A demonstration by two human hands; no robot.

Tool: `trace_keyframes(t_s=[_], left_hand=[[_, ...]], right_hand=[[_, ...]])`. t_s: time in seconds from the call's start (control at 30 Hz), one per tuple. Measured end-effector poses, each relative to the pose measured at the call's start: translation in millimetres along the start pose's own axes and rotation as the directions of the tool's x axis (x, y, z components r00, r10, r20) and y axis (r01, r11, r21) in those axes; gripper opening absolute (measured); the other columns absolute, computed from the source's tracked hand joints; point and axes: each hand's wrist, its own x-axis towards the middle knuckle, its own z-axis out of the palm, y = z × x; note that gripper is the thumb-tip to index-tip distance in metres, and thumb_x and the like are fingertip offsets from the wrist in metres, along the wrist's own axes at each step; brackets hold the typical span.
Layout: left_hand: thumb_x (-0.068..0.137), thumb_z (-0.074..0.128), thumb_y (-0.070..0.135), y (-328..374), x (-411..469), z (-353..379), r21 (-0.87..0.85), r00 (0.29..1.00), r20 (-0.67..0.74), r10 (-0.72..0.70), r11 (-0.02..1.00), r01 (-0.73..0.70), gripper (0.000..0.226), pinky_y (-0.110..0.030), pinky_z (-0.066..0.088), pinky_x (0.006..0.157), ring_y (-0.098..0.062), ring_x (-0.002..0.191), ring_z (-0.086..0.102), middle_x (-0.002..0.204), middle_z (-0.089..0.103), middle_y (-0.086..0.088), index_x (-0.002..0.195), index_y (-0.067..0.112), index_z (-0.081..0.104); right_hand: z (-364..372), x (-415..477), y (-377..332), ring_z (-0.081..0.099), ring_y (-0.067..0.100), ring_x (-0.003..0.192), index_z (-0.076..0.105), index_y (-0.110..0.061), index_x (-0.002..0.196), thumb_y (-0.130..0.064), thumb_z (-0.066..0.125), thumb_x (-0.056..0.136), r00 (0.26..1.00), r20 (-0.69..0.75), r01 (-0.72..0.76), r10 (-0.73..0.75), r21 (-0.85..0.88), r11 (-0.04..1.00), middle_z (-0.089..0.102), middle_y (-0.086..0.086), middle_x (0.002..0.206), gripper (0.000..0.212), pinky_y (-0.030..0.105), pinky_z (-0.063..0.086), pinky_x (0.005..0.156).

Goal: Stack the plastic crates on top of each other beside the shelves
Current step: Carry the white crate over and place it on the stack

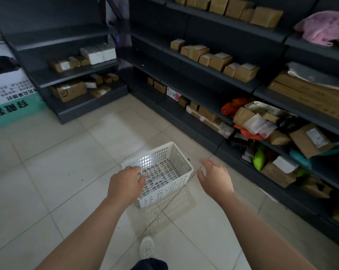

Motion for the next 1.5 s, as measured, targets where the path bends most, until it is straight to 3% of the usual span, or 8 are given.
trace_keyframes(t_s=[0.33,0.6,0.8,1.07,1.4,1.5], left_hand=[[0.095,0.042,0.037,7.0,150.4,13.0,-0.018,0.995,0.081,-0.061,0.998,0.063,0.038,-0.035,0.05,0.082,-0.026,0.097,0.063,0.11,0.065,-0.008,0.116,0.012,0.06],[0.096,0.041,0.037,14.9,223.5,58.4,-0.057,0.957,0.131,-0.26,0.961,0.269,0.039,-0.034,0.047,0.089,-0.024,0.106,0.061,0.117,0.063,-0.008,0.125,0.016,0.056],[0.097,0.037,0.036,24.4,270.4,106.6,-0.039,0.873,0.152,-0.463,0.88,0.473,0.037,-0.036,0.049,0.084,-0.027,0.102,0.063,0.115,0.064,-0.01,0.124,0.017,0.054],[0.096,0.038,0.036,4.5,315.3,189.2,-0.088,0.769,0.186,-0.611,0.769,0.633,0.038,-0.04,0.048,0.09,-0.031,0.108,0.06,0.122,0.061,-0.011,0.126,0.019,0.055],[0.094,0.043,0.036,-88.5,329.2,337.2,-0.147,0.62,0.286,-0.731,0.606,0.782,0.04,-0.04,0.049,0.087,-0.035,0.105,0.061,0.116,0.063,-0.018,0.122,0.013,0.06],[0.094,0.045,0.038,-123.3,328.2,385.2,-0.177,0.56,0.334,-0.758,0.533,0.828,0.045,-0.041,0.046,0.093,-0.036,0.111,0.059,0.123,0.061,-0.021,0.127,0.009,0.057]], right_hand=[[18.0,153.8,9.3,0.055,0.026,0.112,0.052,-0.012,0.126,-0.022,0.046,0.093,0.995,0.099,0.01,-0.012,0.019,1.0,0.06,0.007,0.125,0.035,0.037,0.041,0.094],[54.3,268.4,42.4,0.056,0.027,0.109,0.055,-0.01,0.122,-0.022,0.045,0.093,0.97,0.223,0.105,-0.102,0.001,0.995,0.062,0.008,0.12,0.033,0.036,0.043,0.092],[101.4,352.6,74.9,0.052,0.026,0.118,0.05,-0.011,0.13,-0.024,0.044,0.094,0.906,0.37,0.213,-0.206,0.021,0.977,0.059,0.008,0.128,0.039,0.034,0.036,0.101],[194.4,423.7,109.5,0.063,0.032,0.088,0.064,-0.006,0.104,-0.014,0.054,0.086,0.852,0.424,0.311,-0.307,0.061,0.948,0.069,0.013,0.097,0.023,0.037,0.048,0.081],[347.3,476.1,157.6,0.058,0.031,0.101,0.058,-0.011,0.12,-0.02,0.048,0.091,0.841,0.504,0.218,-0.197,0.017,0.976,0.065,0.013,0.113,0.032,0.035,0.044,0.084],[394.6,485.5,175.5,0.054,0.031,0.11,0.054,-0.01,0.125,-0.024,0.041,0.096,0.828,0.547,0.148,-0.121,-0.005,0.989,0.06,0.014,0.122,0.034,0.036,0.042,0.089]])
